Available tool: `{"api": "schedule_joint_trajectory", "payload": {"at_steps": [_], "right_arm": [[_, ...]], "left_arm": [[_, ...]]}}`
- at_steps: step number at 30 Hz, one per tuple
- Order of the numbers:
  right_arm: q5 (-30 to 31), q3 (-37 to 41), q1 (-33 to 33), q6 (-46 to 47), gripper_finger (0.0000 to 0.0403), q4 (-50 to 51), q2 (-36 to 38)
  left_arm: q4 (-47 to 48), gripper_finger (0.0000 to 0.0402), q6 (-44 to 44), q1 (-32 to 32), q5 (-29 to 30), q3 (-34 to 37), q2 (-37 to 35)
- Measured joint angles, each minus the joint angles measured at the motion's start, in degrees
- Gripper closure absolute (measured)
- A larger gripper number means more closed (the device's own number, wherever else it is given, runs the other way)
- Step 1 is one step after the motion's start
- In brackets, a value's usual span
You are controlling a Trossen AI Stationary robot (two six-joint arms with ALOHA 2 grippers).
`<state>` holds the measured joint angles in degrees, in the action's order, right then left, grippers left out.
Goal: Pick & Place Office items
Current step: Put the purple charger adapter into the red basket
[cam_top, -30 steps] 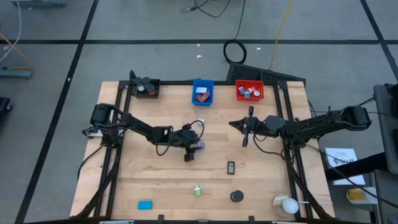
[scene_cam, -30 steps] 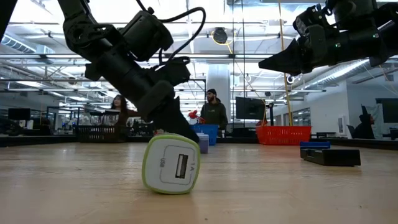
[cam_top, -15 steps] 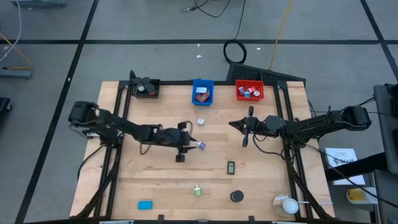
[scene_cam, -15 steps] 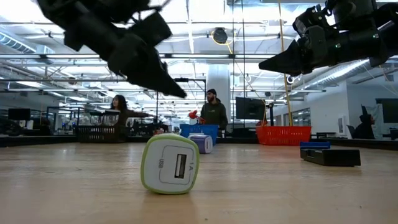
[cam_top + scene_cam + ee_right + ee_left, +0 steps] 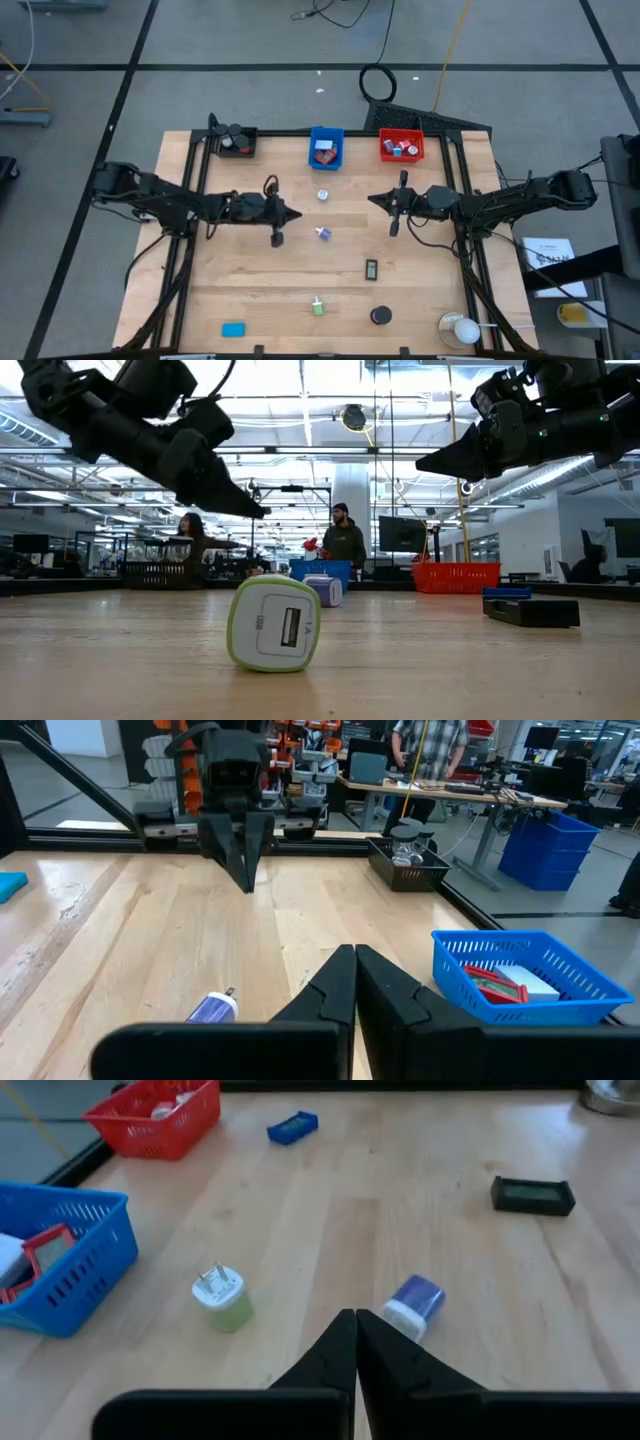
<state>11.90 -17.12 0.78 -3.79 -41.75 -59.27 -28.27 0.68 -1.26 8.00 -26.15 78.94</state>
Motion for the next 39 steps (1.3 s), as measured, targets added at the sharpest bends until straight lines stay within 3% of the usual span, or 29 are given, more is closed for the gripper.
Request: {"api": "schedule_joint_trajectory", "payload": {"at_steps": [8,13,18,22,32,36,39], "right_arm": [[0.0,0.0,0.0,0.1,0.0399,0.4,0.0],[0.0,0.0,0.0,0.1,0.0399,0.4,0.0],[-4.3,0.0,0.0,0.1,0.0399,0.4,0.0],[-9.1,0.0,-0.2,1.0,0.0399,0.4,0.0],[-4.2,-0.2,-0.1,6.0,0.0399,2.7,0.0],[-4.1,-2.9,-0.1,8.8,0.0399,9.4,0.0],[-0.4,-5.2,-0.7,10.6,0.0399,13.7,-1.7]], "left_arm": [[-22.0,0.0389,-0.6,0.0,-0.6,10.9,0.5],[-29.1,0.0385,-0.7,0.0,-0.5,16.3,0.6],[-29.3,0.0398,-2.1,0.0,-0.5,17.4,0.5],[-29.0,0.0381,-2.3,0.0,-0.5,17.4,0.5],[-29.0,0.036,-2.7,0.0,-0.4,17.4,0.5],[-28.9,0.036,-3.2,0.0,-0.4,17.4,0.5],[-28.9,0.036,-3.2,0.0,-0.4,17.4,0.5]]}}
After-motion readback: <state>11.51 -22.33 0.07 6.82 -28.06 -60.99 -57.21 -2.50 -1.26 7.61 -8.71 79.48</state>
